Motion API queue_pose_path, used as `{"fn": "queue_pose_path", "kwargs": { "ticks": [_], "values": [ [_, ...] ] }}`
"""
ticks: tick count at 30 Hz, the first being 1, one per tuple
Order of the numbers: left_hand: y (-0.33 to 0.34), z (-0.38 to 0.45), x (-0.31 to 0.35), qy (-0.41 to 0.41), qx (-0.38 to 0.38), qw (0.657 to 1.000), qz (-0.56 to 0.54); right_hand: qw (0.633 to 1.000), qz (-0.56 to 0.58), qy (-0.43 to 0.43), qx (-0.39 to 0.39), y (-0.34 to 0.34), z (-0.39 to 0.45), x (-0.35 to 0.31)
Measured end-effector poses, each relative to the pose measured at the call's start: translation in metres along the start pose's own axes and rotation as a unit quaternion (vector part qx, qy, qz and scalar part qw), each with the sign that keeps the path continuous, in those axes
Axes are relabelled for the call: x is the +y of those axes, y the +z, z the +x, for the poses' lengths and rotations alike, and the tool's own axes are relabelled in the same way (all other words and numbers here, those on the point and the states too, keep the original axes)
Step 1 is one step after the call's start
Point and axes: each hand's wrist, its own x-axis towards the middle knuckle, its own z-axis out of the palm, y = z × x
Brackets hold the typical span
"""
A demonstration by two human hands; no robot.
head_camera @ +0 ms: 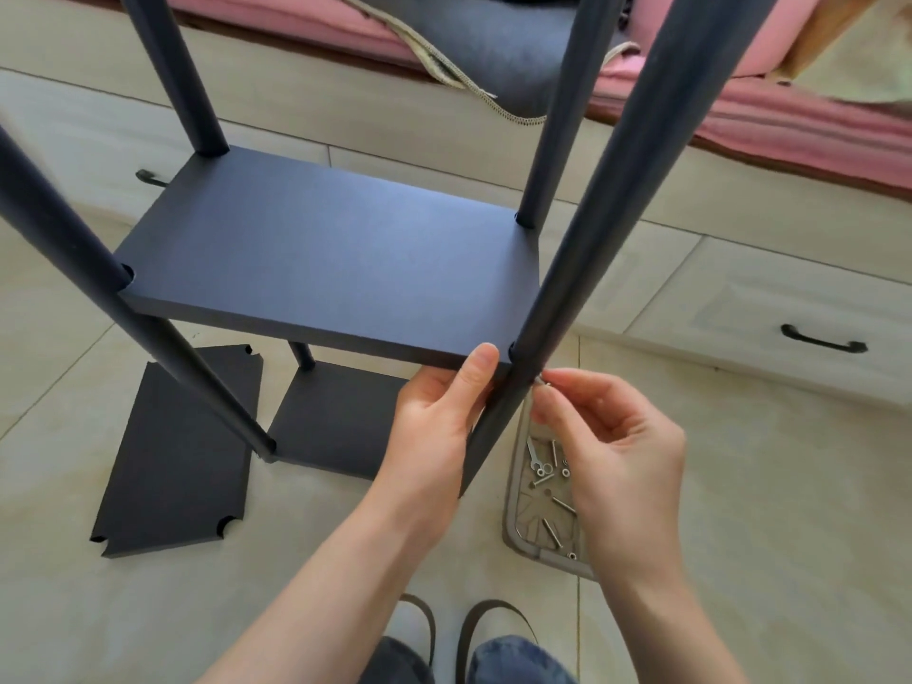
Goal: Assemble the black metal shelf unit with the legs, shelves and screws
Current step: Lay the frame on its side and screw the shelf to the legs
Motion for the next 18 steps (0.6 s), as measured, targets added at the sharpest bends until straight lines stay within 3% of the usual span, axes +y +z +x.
{"fn": "queue_pose_path", "kwargs": {
  "ticks": [18],
  "values": [
    [-0.0035, -0.0024, 0.003, -0.021, -0.004, 1.0, -0.007, 0.999, -0.023, -0.031, 0.016, 0.0013, -0.0056, 0.0005]
  ]
}}
